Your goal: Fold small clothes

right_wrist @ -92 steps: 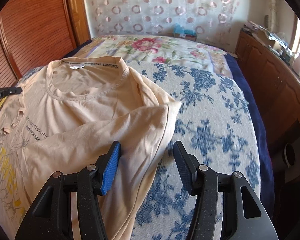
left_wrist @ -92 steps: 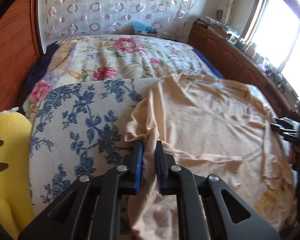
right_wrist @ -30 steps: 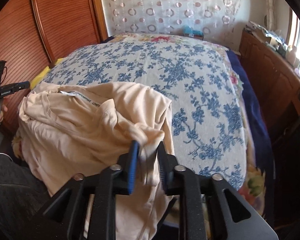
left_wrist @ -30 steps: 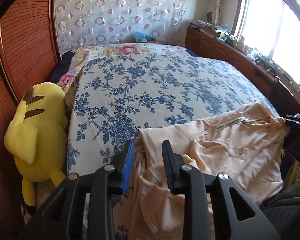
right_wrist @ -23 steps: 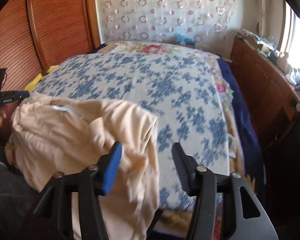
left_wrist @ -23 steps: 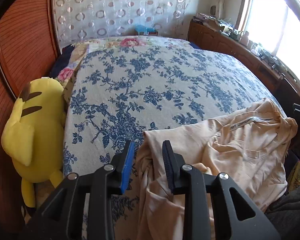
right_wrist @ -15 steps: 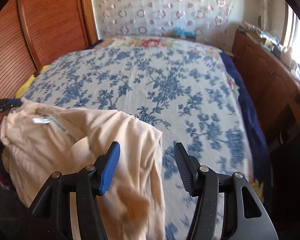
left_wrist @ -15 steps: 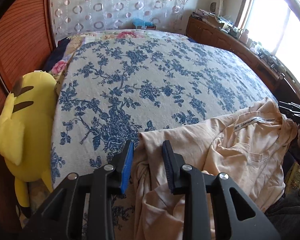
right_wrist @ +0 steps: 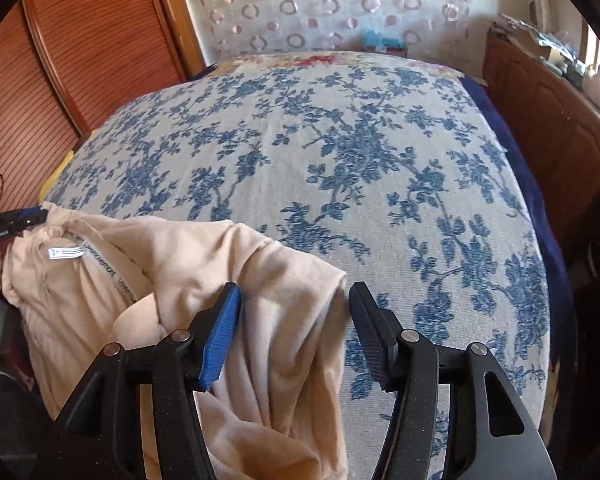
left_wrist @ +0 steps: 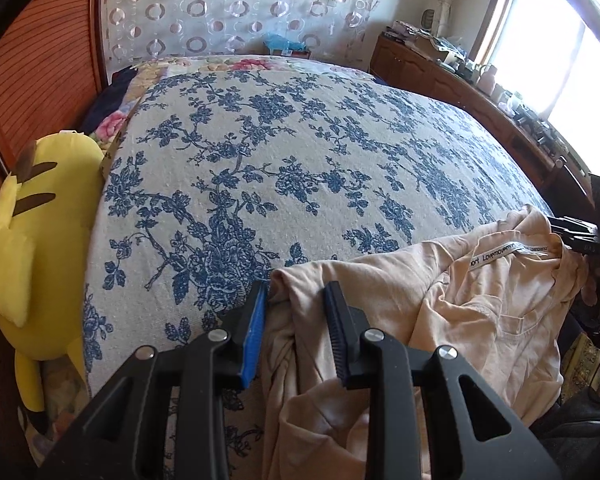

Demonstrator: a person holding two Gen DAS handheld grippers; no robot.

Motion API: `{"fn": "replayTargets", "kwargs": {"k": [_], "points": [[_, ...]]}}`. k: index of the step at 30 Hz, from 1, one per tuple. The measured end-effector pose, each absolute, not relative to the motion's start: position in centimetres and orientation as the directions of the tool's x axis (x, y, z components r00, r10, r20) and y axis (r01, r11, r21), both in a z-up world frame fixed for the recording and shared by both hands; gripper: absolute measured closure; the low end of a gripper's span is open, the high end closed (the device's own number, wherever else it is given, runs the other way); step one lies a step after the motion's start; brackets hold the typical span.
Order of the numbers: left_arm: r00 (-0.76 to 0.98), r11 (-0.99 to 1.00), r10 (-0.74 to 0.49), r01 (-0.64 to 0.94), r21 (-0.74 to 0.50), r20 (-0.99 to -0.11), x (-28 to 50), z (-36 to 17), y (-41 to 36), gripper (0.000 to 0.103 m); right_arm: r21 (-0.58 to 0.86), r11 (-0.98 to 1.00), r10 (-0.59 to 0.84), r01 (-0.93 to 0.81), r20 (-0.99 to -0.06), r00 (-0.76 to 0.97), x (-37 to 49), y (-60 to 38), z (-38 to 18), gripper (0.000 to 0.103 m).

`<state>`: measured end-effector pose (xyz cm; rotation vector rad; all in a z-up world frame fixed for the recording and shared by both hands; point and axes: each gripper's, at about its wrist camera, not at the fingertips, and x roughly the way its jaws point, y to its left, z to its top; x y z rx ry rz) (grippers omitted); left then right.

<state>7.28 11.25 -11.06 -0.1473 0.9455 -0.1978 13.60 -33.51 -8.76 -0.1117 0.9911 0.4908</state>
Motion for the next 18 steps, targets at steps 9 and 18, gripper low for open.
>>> {"fn": "replayTargets", "kwargs": {"k": [9,18], "points": [[0.727,0.962,-0.27,0.175,-0.211,-0.631,3.5,-5.2,9.9,0.095,0.102,0.873,0.388,-0.477,-0.738,0.553,10.7,-32.7,-5.1,0.098],[0.869,0.957,-0.287,0.239,-0.167,-0.402,-2.1,5.1,9.9,0.096,0.117,0.87,0.458,-0.48,-0.556,0.694,6.3,-34.9,5.1,0.099]]}}
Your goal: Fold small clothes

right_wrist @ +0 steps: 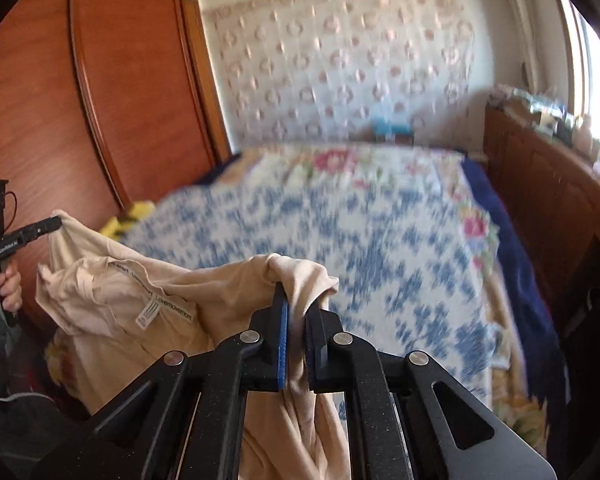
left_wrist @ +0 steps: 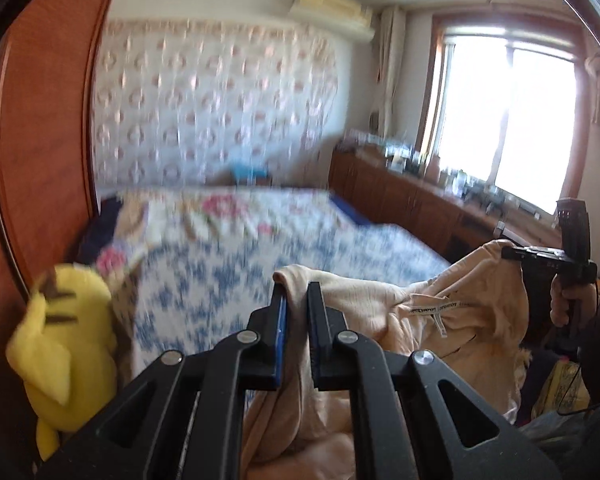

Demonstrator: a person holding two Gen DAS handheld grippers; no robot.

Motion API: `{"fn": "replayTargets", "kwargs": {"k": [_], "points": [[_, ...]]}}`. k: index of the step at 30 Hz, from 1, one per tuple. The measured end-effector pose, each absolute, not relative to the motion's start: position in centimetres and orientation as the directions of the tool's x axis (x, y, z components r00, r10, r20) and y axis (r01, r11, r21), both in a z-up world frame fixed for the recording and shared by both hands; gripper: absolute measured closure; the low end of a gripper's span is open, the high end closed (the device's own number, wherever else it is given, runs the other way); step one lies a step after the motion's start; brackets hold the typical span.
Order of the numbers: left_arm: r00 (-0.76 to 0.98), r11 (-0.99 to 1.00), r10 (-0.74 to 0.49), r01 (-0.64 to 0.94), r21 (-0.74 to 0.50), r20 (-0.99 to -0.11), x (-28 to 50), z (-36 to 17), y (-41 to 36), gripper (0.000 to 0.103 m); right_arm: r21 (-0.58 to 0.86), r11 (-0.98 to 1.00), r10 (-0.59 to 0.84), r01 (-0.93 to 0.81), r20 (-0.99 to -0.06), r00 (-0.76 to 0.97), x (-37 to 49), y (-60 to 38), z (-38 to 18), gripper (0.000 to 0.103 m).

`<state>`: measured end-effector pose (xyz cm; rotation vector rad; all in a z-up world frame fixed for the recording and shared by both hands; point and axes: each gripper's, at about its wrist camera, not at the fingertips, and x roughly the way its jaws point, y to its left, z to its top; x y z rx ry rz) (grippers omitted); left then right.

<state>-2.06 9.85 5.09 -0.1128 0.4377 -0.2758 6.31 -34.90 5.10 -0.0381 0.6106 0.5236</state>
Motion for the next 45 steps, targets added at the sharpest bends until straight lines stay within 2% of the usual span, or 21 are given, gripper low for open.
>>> {"fn": "replayTargets", "kwargs": {"k": [9,15,25,28,32,37,45], "points": [[0.94,0.962,-0.265,0.243,-0.123,-0.215,-4.9,12.8,11.4,0.096,0.042,0.856,0.493,-0.515,-0.368,0.789,3.8,-35.7,16.8,0.099],[0.963,0.968,-0.244,0.236,-0.08,-0.113,-6.1,16.9,11.9,0.096,-0.014,0.838,0.516,-0.545,-0.302,0.801,2.7,-34.9,21.5,0.099],[0.984,0.985,-0.172,0.172,-0.013,-0.043,-2.5,22.7,13.7,0.096,-0.1,0.844,0.506,-0.527,-0.177,0.844,4.4,-34.2,29.8,0.099],[0.989,0.99,-0.138,0.138,-0.007,-0.059,0.7,22.6,14.2,0.096,-0.124,0.858,0.472,-0.499,-0.193,0.86,7.4,-33.7,30.8,0.099],[0.986,0.997,-0.072,0.071,-0.011,-0.151,7.6,19.6,15.0,0.096,-0.128,0.881,0.409,-0.456,-0.28,0.868,14.2,-31.9,29.2,0.099],[0.954,0.999,-0.033,0.032,-0.007,-0.298,15.6,12.7,15.2,0.096,-0.143,0.892,0.333,-0.43,-0.436,0.836,23.4,-28.9,22.7,0.099],[0.889,1.0,-0.023,0.014,-0.022,-0.458,22.4,4.3,14.4,0.096,-0.115,0.9,0.276,-0.421,-0.595,0.754,31.9,-27.9,10.6,0.099]]}}
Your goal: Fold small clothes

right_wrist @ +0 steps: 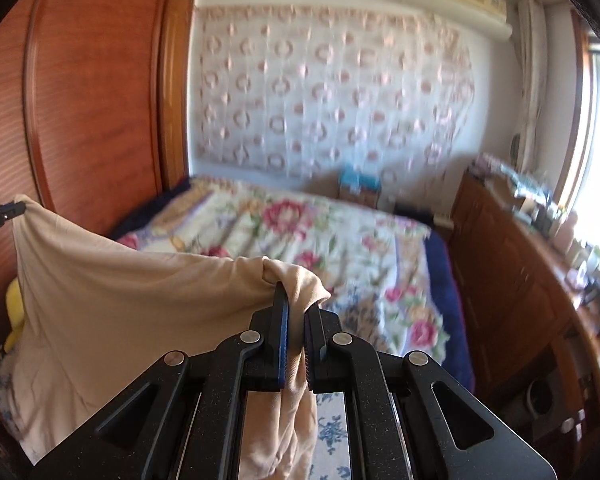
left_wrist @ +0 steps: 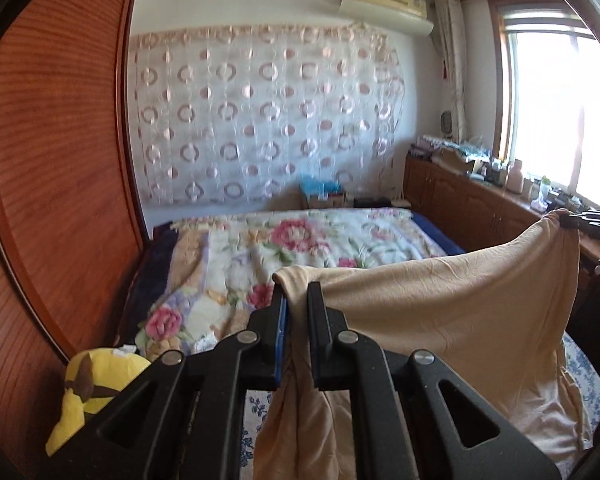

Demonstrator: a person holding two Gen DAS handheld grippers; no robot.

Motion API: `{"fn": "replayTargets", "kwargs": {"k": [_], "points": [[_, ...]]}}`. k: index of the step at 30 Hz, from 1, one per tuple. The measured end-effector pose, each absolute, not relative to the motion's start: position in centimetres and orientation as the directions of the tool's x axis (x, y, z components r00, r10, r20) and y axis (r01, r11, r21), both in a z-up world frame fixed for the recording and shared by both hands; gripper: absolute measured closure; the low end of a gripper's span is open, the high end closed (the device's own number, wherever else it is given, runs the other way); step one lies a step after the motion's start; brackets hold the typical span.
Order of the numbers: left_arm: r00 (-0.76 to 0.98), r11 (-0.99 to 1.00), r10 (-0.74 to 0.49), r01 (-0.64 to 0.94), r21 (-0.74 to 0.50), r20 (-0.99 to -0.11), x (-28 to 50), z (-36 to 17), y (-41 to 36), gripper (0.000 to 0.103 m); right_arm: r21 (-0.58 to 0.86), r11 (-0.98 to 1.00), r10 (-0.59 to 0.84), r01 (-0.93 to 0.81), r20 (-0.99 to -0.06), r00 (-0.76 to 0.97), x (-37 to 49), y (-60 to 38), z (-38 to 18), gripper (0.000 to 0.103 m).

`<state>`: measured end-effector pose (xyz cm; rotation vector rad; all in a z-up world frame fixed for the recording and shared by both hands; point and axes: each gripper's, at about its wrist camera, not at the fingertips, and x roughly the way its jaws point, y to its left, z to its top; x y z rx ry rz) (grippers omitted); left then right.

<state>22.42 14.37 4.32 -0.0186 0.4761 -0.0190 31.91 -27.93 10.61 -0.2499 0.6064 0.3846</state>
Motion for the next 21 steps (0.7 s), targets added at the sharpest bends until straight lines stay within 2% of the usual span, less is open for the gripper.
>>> {"fn": "replayTargets", "kwargs": {"k": [5,13,18,21], "points": [[0.843,0.999,-0.039,0.032,-0.022,-0.536,25.6,0.7,13.8,0.095,-0.132,0.902,0.223,-0.412,-0.675,0.703,35.9,-28.0,4.5,0.099],[0.784,0.998,-0.058,0.047,-0.034,-0.618,29.9,-3.0,13.8,0.094,-0.139,0.907,0.175,-0.397,-0.734,0.656,40.6,-27.5,-1.5,0.099],[0.711,0.998,-0.031,0.064,0.02,-0.703,32.0,-4.9,13.5,0.089,-0.146,0.906,0.158,-0.398,-0.754,0.638,43.0,-27.0,-3.7,0.099],[0.69,0.996,-0.026,0.077,0.037,-0.723,31.5,-5.3,13.5,0.082,-0.147,0.908,0.147,-0.393,-0.767,0.625,43.6,-26.8,-5.2,0.099]]}}
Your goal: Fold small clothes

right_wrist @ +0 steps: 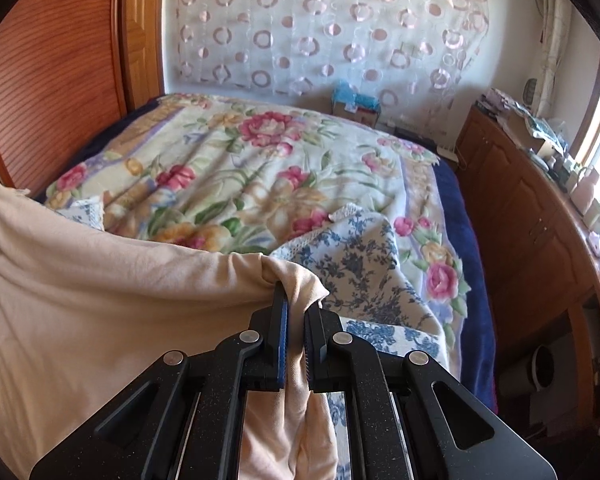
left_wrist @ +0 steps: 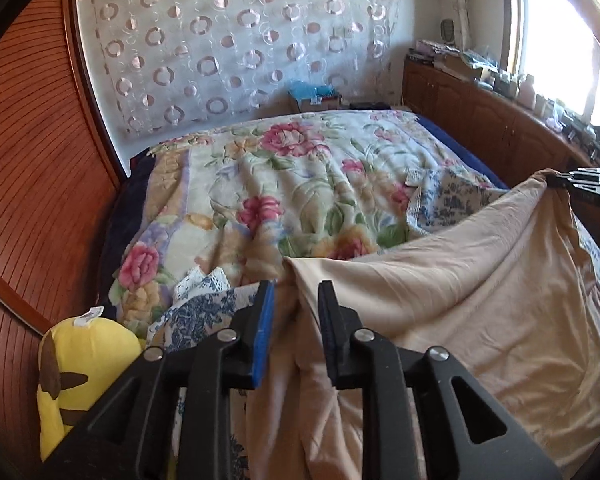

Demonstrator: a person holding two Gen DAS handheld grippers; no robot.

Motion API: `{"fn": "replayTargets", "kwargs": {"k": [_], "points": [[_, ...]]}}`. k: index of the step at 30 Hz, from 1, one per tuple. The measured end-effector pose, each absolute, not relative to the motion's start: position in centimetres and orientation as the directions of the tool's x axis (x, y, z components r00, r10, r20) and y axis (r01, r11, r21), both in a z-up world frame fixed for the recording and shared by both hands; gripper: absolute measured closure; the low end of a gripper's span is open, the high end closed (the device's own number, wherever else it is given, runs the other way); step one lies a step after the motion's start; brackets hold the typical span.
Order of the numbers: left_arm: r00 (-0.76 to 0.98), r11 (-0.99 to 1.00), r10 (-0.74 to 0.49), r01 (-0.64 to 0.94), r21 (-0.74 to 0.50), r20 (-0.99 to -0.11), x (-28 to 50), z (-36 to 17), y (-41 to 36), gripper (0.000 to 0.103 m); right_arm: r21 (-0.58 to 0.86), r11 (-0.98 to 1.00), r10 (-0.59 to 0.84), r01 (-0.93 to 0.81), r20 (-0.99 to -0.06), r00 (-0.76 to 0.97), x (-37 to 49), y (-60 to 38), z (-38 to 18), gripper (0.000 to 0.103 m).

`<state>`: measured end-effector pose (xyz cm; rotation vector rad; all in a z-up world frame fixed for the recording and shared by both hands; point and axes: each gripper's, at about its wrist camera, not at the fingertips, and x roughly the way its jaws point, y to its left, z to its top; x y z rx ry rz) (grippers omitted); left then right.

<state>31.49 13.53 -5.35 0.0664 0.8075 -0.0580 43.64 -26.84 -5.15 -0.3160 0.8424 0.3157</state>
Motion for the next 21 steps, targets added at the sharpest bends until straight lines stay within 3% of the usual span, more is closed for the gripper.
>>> {"fn": "replayTargets", "kwargs": {"k": [9,11,13,21], "points": [[0.653,0.988,-0.127,0.148,-0.039,-0.747,27.3,-6.3,11.8,0.077,-0.104,0.917,0.163,-0.384,-0.782,0.601,43.1,-27.4,-6.5,0.093],[0.638,0.984,-0.148,0.168,-0.05,-0.756,26.2,-6.6,11.3,0.076,-0.107,0.918,0.156,-0.381,-0.787,0.597,42.4,-27.5,-6.6,0.074],[0.636,0.984,-0.152,0.169,-0.055,-0.757,24.9,-6.8,11.0,0.075,-0.09,0.918,0.174,-0.387,-0.785,0.594,41.6,-27.9,-6.4,0.062],[0.599,0.986,-0.153,0.146,-0.081,-0.786,22.3,-8.4,11.1,0.073,-0.002,0.913,0.257,-0.407,-0.772,0.581,34.9,-29.5,-6.3,0.06]]}}
